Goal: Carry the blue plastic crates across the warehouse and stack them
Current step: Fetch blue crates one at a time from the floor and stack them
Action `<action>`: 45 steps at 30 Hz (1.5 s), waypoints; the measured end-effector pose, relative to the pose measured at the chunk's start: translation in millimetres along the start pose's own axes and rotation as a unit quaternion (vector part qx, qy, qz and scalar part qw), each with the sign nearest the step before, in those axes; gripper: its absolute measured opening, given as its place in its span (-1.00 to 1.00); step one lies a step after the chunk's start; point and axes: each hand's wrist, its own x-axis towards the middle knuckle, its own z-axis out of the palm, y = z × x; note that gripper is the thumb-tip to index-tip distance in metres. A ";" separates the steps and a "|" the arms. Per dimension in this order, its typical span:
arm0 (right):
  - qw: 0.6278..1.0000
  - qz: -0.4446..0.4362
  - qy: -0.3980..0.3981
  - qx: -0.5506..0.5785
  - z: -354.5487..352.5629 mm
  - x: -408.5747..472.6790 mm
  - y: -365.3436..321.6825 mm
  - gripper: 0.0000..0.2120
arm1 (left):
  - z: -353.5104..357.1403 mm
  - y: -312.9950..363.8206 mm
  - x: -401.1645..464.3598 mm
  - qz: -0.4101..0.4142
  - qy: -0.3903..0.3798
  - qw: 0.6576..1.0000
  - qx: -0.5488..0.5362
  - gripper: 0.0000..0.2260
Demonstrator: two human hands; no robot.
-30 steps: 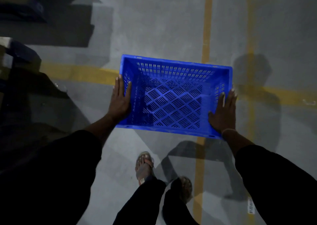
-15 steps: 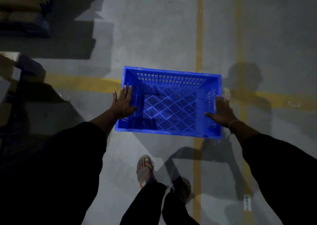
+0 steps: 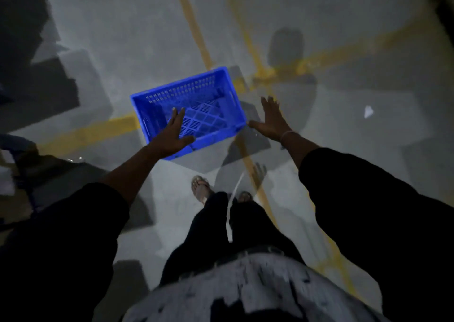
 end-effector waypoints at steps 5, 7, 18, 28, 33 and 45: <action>0.990 0.065 0.063 0.106 3.3 -96.5 27.2 -0.03 | 27.2 51.6 -15.3 0.060 -0.061 0.996 0.029 -0.15; 0.981 0.091 0.091 0.142 9.7 -134.0 45.3 -0.03 | 41.6 73.9 -17.6 0.092 -0.074 0.992 0.045 -0.15; 0.888 0.225 0.263 0.303 74.1 -366.4 151.6 -0.07 | 162.1 198.1 -64.2 0.210 -0.212 0.946 0.130 -0.14; 0.759 0.346 0.387 0.392 150.6 -562.9 224.0 -0.07 | 298.1 292.1 -123.0 0.319 -0.351 0.856 0.208 -0.12; 0.690 0.403 0.441 0.410 177.8 -627.8 252.8 -0.09 | 369.4 341.6 -137.2 0.345 -0.411 0.805 0.254 -0.11; 0.472 0.548 0.524 0.449 198.1 -719.2 286.8 -0.12 | 565.8 494.2 -151.4 0.433 -0.543 0.626 0.355 -0.12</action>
